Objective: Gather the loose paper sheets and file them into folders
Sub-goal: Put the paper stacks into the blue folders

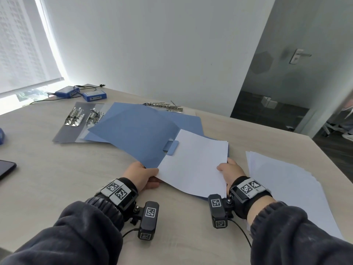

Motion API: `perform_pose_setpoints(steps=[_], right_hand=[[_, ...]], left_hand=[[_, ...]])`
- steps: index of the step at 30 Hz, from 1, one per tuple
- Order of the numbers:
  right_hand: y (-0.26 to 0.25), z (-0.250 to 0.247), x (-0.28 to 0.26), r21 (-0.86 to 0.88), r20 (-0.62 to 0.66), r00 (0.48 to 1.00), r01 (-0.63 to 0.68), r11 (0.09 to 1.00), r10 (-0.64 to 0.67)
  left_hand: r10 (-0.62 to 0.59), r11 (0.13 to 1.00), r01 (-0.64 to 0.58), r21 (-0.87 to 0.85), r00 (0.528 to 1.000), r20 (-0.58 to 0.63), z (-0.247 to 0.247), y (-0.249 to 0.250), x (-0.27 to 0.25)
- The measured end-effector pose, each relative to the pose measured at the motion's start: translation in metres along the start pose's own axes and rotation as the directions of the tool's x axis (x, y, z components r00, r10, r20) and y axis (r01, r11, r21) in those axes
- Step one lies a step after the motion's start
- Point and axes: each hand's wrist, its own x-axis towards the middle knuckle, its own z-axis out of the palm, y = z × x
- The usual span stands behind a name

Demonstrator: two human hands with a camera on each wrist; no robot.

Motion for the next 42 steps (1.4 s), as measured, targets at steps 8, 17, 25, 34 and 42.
perform_pose_setpoints(steps=[8,17,25,34,42], right_hand=[[-0.006,-0.005,0.007,-0.107,-0.01,1.0,0.026,0.994,-0.027],[-0.012,-0.012,0.01,-0.198,0.062,0.998,0.032,0.98,-0.02],[-0.008,-0.021,0.011,-0.234,0.092,0.996,0.026,0.972,-0.005],[-0.007,-0.02,0.01,-0.131,0.068,0.997,-0.024,0.991,0.033],[-0.004,-0.019,0.015,-0.119,0.008,1.0,-0.016,0.993,0.017]], left_hand=[[-0.016,1.0,0.017,-0.021,1.0,0.005,0.0,0.0,0.001],[-0.021,1.0,0.022,-0.02,1.0,0.023,-0.001,0.0,0.001],[-0.032,0.999,0.032,-0.011,0.999,0.018,-0.001,0.0,0.002],[-0.011,1.0,0.011,-0.012,1.0,0.027,-0.001,0.003,-0.003],[-0.048,0.999,0.049,0.0,0.998,0.048,-0.002,0.009,-0.007]])
